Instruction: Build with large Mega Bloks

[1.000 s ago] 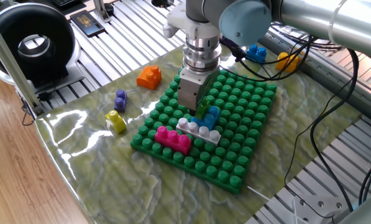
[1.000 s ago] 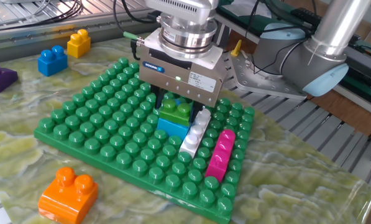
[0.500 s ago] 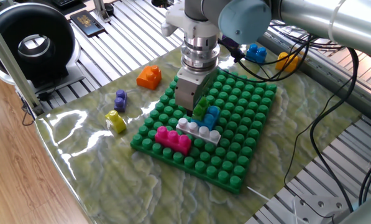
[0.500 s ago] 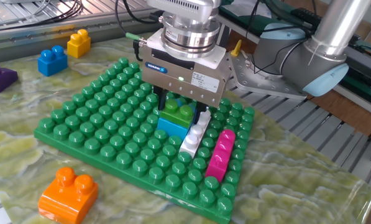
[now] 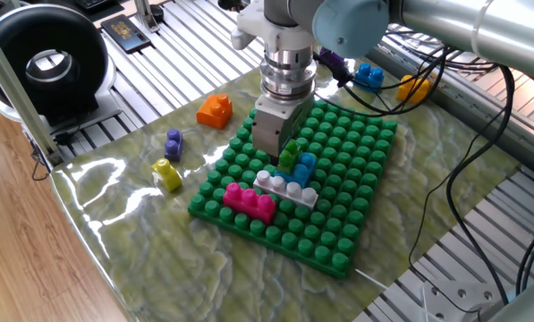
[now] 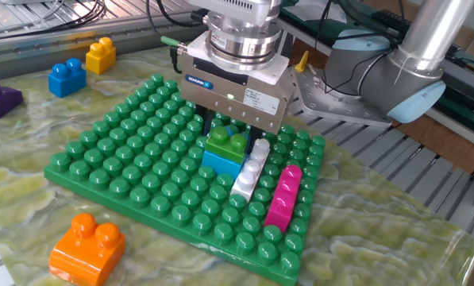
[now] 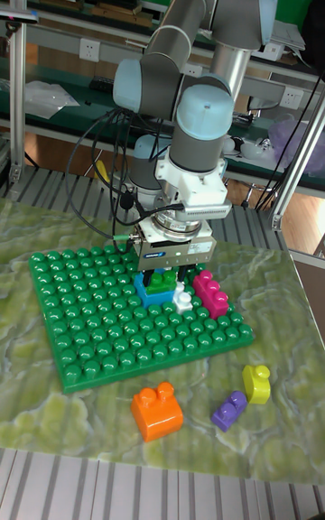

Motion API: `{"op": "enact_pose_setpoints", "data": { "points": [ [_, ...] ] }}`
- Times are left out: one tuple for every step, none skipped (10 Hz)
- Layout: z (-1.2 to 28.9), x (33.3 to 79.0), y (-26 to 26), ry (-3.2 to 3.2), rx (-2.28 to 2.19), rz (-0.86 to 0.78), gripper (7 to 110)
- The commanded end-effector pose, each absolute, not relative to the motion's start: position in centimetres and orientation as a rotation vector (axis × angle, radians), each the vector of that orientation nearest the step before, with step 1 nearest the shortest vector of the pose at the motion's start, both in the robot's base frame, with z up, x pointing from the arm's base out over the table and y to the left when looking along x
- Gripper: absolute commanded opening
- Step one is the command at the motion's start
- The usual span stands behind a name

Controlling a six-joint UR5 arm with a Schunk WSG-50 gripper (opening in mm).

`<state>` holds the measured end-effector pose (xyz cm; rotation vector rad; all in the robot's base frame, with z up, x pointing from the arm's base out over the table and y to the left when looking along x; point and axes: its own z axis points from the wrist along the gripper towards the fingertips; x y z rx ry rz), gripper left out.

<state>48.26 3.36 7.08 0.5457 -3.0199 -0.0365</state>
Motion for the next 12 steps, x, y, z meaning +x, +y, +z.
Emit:
{"op": "enact_pose_setpoints", "data": {
  "points": [
    [7.2,48.4,3.2,-3.024,0.516,-0.034,44],
    [7.3,48.2,3.4,-3.022,0.499,-0.039,44],
    [7.5,48.2,3.5,-3.022,0.477,-0.032,44],
    [7.5,48.2,3.5,-3.021,0.467,-0.025,44],
    [7.4,48.2,3.3,-3.021,0.467,-0.023,44],
    [7.2,48.1,3.1,-3.017,0.467,-0.024,44],
    [7.1,47.9,2.9,-3.009,0.465,-0.021,44],
    [7.0,47.7,2.9,-3.001,0.447,-0.013,22],
    [7.0,47.5,2.9,-2.993,0.441,-0.013,22],
    [7.0,47.4,3.1,-2.989,0.434,-0.025,22],
    [6.9,47.3,3.2,-2.987,0.429,-0.028,22],
    [6.8,47.3,3.3,-2.986,0.422,-0.042,22]
  ]
}}
